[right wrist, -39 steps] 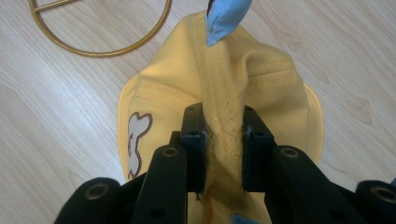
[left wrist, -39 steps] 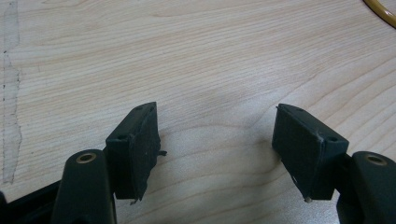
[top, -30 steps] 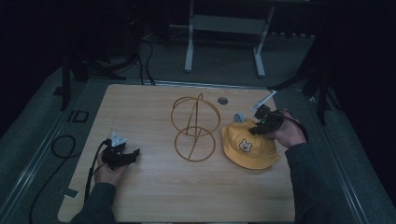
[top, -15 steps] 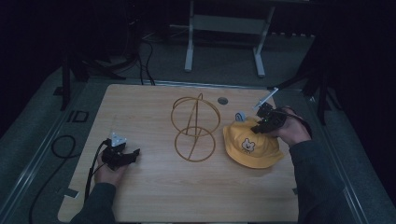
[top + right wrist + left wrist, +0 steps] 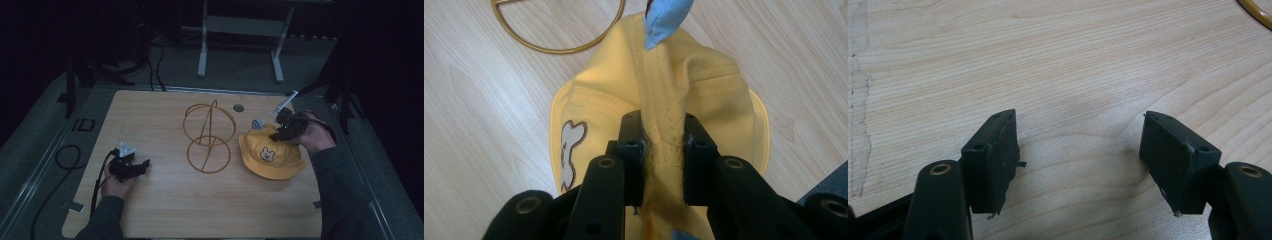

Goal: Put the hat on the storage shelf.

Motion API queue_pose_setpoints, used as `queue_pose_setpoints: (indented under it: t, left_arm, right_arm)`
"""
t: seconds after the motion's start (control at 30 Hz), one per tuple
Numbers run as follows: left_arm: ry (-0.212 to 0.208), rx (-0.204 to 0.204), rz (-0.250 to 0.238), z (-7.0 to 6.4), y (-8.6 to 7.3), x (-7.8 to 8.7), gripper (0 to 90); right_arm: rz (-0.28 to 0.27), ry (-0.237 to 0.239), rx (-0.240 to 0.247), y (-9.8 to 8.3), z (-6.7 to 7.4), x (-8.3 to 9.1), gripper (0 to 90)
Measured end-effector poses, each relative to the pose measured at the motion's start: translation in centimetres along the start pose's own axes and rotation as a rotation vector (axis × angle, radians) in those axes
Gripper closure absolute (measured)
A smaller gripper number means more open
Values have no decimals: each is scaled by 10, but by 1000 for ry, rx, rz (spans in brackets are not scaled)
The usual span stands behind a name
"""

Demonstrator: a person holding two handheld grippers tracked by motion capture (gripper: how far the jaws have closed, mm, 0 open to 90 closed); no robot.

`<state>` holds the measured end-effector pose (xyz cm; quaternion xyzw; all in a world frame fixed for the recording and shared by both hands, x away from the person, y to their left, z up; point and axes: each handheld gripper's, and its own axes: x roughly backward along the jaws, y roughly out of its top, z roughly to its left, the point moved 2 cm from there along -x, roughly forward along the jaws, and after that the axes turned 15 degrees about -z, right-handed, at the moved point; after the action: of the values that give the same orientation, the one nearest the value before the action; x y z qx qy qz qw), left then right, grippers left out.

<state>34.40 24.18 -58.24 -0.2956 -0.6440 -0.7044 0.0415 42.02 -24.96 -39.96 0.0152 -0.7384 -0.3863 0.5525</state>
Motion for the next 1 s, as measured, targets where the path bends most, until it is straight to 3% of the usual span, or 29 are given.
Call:
queue_pose_setpoints:
  t: [1.0]
  left_arm:
    - [0, 0, -1, 0, 0, 0, 318]
  right_arm:
    - [-26, 24, 40, 16, 1, 30, 755]
